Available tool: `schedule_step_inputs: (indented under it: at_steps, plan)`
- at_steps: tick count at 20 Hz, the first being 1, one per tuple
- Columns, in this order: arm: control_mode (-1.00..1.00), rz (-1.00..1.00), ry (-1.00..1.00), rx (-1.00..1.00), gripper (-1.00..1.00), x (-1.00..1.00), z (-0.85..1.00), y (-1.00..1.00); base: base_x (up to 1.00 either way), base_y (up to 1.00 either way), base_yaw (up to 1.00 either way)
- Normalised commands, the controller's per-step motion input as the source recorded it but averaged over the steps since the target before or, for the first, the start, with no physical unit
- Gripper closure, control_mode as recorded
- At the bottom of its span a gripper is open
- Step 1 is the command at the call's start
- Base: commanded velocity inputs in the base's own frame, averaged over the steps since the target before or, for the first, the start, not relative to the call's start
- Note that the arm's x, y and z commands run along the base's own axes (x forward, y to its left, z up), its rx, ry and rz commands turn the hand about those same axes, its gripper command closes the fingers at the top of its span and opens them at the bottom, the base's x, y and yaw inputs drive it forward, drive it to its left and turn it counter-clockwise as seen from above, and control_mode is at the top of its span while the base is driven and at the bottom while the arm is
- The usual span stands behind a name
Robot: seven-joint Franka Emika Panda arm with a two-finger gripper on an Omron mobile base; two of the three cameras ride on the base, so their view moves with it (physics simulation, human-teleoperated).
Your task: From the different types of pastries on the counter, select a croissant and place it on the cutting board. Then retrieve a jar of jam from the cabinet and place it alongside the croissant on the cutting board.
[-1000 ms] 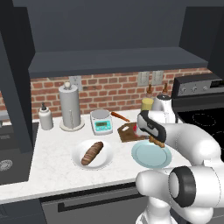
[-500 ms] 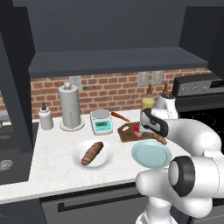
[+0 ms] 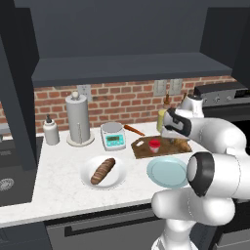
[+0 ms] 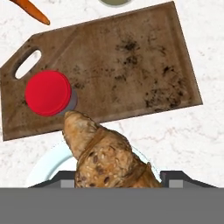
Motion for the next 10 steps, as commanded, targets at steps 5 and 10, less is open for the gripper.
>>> schedule_step_inputs:
  at_steps: [5,10]
  plan:
    - [-1.00,0.00,-0.04,0.00,1.00,0.07,0.03,-0.02,0.00,0.00,0.00]
    - [-1.00,0.00,-0.01,0.00,1.00,0.50,0.05,-0.07,0.00,0.00,0.00]
